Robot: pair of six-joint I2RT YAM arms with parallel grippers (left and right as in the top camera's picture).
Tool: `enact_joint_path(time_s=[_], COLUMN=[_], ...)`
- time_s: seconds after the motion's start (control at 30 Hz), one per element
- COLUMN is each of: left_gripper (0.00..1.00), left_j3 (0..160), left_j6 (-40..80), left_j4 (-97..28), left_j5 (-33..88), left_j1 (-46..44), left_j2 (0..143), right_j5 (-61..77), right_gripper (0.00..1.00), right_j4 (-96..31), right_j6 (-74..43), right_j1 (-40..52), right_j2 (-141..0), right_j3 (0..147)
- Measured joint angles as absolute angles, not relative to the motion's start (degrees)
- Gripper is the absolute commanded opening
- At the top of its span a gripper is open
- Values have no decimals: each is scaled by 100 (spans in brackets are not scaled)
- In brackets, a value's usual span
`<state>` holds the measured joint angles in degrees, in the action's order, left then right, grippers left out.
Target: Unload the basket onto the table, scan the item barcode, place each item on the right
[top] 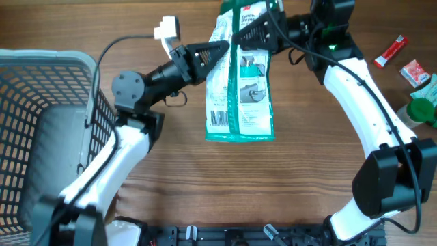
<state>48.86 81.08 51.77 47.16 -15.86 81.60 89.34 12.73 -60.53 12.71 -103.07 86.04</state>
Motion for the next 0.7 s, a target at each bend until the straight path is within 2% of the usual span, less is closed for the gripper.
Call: enact_joint_path(time_s=[0.13, 0.23, 0.3, 0.43, 0.6, 0.7], left_gripper=[4, 4, 4, 4, 4, 4], left_j3=[4897, 4899, 4899, 4897, 4899, 4904], left_j6=[6820, 6141, 5889, 5535, 5404, 5476], left_j4=[3623, 3065, 2801, 2239, 1977, 1509], left_j5=[4320, 4003, 3944, 3839, 3815, 3817], left_j1=[-1586, -1566, -1476, -1028, -749, -749], left_j2=[7369, 6921, 6742, 6510, 6344, 6324], right_j5=[8934, 8868, 8621, 7354, 6353, 6788], right_gripper=[100, 99, 100, 100, 100, 100], right_j4=[1264, 878, -137, -3540, -5975, -6652], right_j6=[-5811, -5446, -4875, -2961, -856, 436], right_j1=[1345, 1308, 1188, 718, 429, 445], right_j2=[-10311, -10309, -10311, -10328, -10272, -10001], right_j3=[8549, 8414, 8239, 8084, 8071, 8071])
